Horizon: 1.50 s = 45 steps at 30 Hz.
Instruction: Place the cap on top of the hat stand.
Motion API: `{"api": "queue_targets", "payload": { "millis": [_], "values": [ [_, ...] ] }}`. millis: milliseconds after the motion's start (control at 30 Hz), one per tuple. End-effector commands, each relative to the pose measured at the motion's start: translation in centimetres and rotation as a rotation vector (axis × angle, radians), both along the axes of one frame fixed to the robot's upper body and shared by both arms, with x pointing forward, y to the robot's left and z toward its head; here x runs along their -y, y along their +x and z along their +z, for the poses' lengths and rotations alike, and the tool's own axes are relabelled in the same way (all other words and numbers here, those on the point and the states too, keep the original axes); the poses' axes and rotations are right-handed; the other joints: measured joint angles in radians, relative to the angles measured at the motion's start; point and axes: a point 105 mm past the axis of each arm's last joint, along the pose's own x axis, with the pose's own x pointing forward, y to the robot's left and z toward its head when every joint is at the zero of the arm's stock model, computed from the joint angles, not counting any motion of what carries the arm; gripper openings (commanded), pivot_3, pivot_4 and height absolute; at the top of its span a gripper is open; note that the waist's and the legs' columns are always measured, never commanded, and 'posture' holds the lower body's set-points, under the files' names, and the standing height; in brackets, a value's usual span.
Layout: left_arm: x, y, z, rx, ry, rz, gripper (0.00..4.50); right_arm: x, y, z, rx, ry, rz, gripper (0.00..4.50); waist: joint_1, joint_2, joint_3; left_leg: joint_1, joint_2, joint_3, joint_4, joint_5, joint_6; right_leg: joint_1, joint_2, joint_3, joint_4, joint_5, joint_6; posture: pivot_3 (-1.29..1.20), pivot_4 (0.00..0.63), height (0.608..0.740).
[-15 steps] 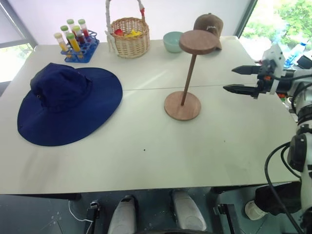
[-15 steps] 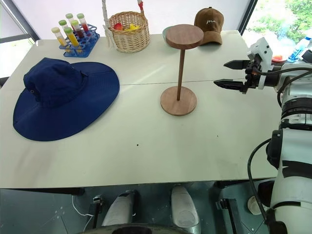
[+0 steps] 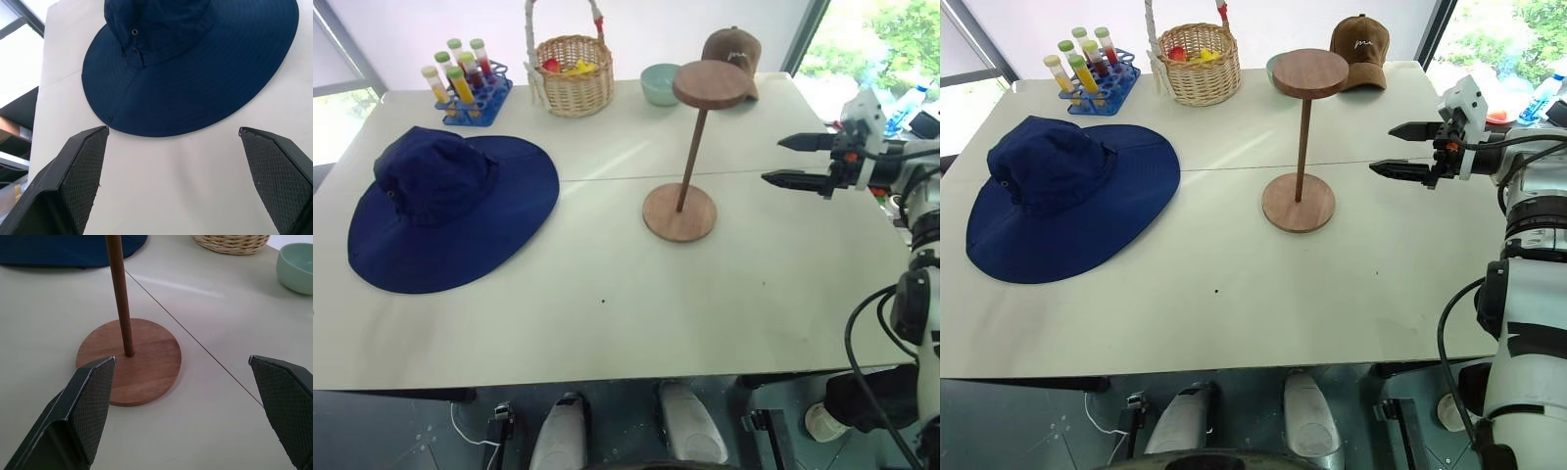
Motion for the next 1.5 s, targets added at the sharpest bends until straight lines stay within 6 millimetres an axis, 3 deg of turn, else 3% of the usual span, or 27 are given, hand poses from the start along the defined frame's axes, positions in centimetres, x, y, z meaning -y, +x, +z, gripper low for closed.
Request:
{"api": "queue_targets", "payload": {
  "millis": [33,200,433,533,700,867,1133,1300,1500],
  "values": [
    [1.0,0.9,0.9,0.012,0.093,-0.035,4.46,-0.8,-0.7,2.0,0.038,0.003,0.079,4.5,0.0,0.0,0.0,0.0,0.0,0.0,0.0,0.0,0.0,0.0,0.0,0.0,0.0,0.0,0.0,0.0,0.15,0.74],
    [2.3,2.1,0.1,-0.012,0.236,-0.068,4.46,-2.3,-2.1,3.2,0.031,0.045,0.186,4.5,0.002,0.0,0.0,0.0,0.0,0.0,0.0,0.0,0.0,0.0,0.0,0.0,0.001,0.0,0.0,0.0,0.15,0.74],
    [6.2,5.0,-3.1,-0.015,0.482,-0.176,4.46,-5.4,-8.3,2.5,-0.081,0.005,0.406,4.5,0.026,0.0,0.0,0.0,0.0,0.0,0.0,0.0,0.0,0.0,0.0,0.0,0.001,0.0,0.001,0.0,0.15,0.74],
    [7.5,6.4,-4.2,0.019,0.573,-0.197,4.46,-6.1,-9.6,2.4,-0.092,0.002,0.434,4.5,0.029,0.0,0.0,0.0,0.001,0.0,0.001,0.0,0.0,0.0,0.001,0.001,0.002,0.0,0.0,0.0,0.15,0.74],
    [9.4,9.4,-5.8,0.14,0.634,-0.193,4.46,-6.7,-10.4,2.4,-0.089,0.017,0.42,4.5,0.033,-0.001,0.0,0.0,0.001,0.001,0.005,0.0,0.0,0.001,0.001,0.001,0.002,0.002,0.002,0.0,0.15,0.74],
    [11.1,12.3,-7.8,0.188,0.59,-0.207,4.46,-6.7,-11.0,2.7,-0.087,0.004,0.407,4.5,0.035,-0.001,0.0,-0.002,0.001,0.001,0.009,0.0,0.0,0.002,0.001,0.001,0.002,0.005,0.003,0.0,0.15,0.74],
    [11.7,16.1,-10.6,0.184,0.643,-0.196,4.46,-7.1,-11.0,2.9,-0.066,0.02,0.385,4.5,0.032,-0.001,0.0,-0.001,0.001,0.001,0.009,0.0,0.0,0.001,0.001,0.001,0.002,0.006,0.006,0.0,0.15,0.74],
    [12.0,17.8,-11.7,0.187,0.668,-0.169,4.46,-7.3,-11.1,2.8,-0.06,0.024,0.378,4.5,0.039,-0.001,-0.001,-0.001,0.001,0.001,0.009,0.0,0.0,0.002,0.001,0.001,0.003,0.007,0.007,0.0,0.15,0.74],
    [13.9,19.2,-12.7,0.216,0.704,-0.179,4.46,-7.4,-11.0,2.7,-0.051,0.027,0.371,4.5,0.059,0.002,-0.002,0.0,0.001,0.001,0.01,0.0,0.0,0.003,0.001,0.001,0.003,0.009,0.008,0.0,0.15,0.74]
  ]
}}
